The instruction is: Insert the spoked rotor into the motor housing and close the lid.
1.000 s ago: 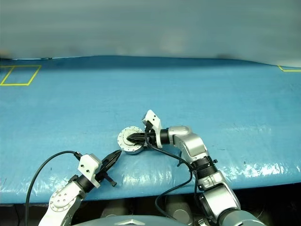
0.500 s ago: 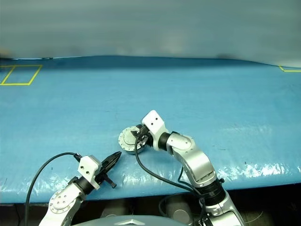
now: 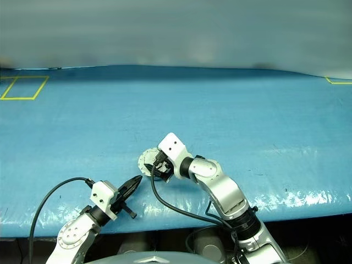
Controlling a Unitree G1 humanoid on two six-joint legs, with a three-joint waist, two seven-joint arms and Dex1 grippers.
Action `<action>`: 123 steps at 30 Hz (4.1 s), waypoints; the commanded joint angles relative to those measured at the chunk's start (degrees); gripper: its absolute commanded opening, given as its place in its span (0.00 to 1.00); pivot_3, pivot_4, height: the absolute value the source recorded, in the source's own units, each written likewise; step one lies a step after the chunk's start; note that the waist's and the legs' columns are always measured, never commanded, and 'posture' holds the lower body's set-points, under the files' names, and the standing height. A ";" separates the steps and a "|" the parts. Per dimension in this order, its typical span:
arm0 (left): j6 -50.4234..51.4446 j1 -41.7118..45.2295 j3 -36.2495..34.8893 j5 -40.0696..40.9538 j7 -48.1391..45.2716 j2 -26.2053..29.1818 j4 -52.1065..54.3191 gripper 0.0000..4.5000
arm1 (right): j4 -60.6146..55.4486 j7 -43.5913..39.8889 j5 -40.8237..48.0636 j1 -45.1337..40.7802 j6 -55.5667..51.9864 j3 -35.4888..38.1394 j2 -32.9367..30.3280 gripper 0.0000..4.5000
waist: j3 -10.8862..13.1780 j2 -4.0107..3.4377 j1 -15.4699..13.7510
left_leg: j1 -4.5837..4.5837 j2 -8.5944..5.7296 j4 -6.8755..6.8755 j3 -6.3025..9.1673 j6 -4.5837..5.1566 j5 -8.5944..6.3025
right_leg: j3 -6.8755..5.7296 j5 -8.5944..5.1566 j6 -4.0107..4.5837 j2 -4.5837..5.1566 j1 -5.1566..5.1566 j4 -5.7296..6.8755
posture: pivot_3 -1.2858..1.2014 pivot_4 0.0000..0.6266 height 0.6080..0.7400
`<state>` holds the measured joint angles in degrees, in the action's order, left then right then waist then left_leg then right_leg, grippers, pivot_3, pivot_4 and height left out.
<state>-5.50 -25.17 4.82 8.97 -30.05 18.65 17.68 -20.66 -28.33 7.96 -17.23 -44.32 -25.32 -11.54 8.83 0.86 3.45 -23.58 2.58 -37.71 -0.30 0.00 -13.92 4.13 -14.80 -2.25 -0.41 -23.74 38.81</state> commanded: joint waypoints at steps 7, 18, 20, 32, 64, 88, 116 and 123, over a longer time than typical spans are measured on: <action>-1.76 -0.29 -0.71 0.23 -0.13 0.38 -0.02 0.00 | 1.83 -0.54 -1.18 -1.28 2.07 -3.03 0.17 0.99 | 0.00 0.00 0.01 | 0.01 0.00 -0.02 -0.01 0.00 0.00 | 0.00 0.00 0.00 -0.01 0.00 0.00 | 0.52 0.24 1.00; -2.13 -0.65 -1.00 0.23 -0.07 0.35 0.08 0.00 | 3.71 -0.27 -2.20 -1.62 2.72 -2.12 0.56 0.67 | -0.01 0.01 0.01 | 0.01 0.00 -0.02 0.00 0.00 0.00 | -0.01 0.00 0.00 -0.02 0.01 0.00 | 0.52 0.24 1.00; -2.14 -0.67 -1.07 0.26 -0.11 0.37 0.16 0.00 | 2.73 -1.02 -1.41 -1.55 1.70 -1.86 0.28 0.67 | -0.01 0.01 0.00 | 0.01 0.00 -0.02 0.00 0.00 0.00 | 0.00 0.00 0.00 -0.01 0.01 0.00 | 0.52 0.24 1.00; -1.89 -0.50 -0.80 0.52 -0.39 0.26 0.26 0.00 | 1.99 -2.67 2.02 -3.12 -2.78 -0.16 -0.06 0.67 | -0.01 0.01 0.00 | 0.00 0.00 -0.02 0.01 0.00 0.00 | -0.02 0.00 0.00 -0.02 0.01 0.00 | 0.52 0.24 1.00; -1.31 -0.58 -0.19 0.50 -0.09 0.11 0.85 0.00 | 6.01 -1.88 -1.56 -5.29 -2.09 -4.16 -1.67 0.67 | -0.03 0.03 0.10 | 0.04 0.00 -0.05 0.00 0.00 0.00 | -0.01 0.00 0.00 -0.02 0.05 0.01 | 0.52 0.24 1.00; 7.65 5.74 -9.99 12.10 7.22 -3.17 7.32 0.00 | 8.76 -2.32 -2.72 -4.45 -0.85 -3.89 -1.61 0.67 | -0.15 0.16 0.08 | 0.15 0.05 -0.17 0.03 0.03 0.02 | -0.02 0.01 0.02 -0.05 0.17 0.10 | 0.52 0.24 1.00; 53.26 27.15 -14.52 45.68 13.09 4.72 -1.66 0.00 | 9.65 -1.95 -3.48 -3.85 0.09 -3.61 0.24 0.67 | -0.21 0.26 0.33 | 0.23 -0.02 -0.16 0.06 -0.08 0.09 | 0.00 0.20 -0.17 -0.17 0.23 0.10 | 0.52 0.24 1.00; 55.94 27.96 -13.03 43.47 12.53 4.86 -2.95 0.00 | 9.39 -1.87 -3.59 -3.59 -0.16 -3.49 0.11 0.67 | -0.21 0.26 0.31 | 0.23 -0.01 -0.12 0.07 -0.11 0.10 | 0.00 0.20 -0.16 -0.18 0.21 0.10 | 0.52 0.24 1.00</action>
<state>49.76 2.17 -8.52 53.02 -17.17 23.06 14.43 -12.46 -30.70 4.86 -21.70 -43.60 -28.54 -11.27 8.61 1.12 3.76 -23.35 2.56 -37.83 -0.23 -0.11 -13.82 4.14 -14.59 -2.40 -0.58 -23.53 38.91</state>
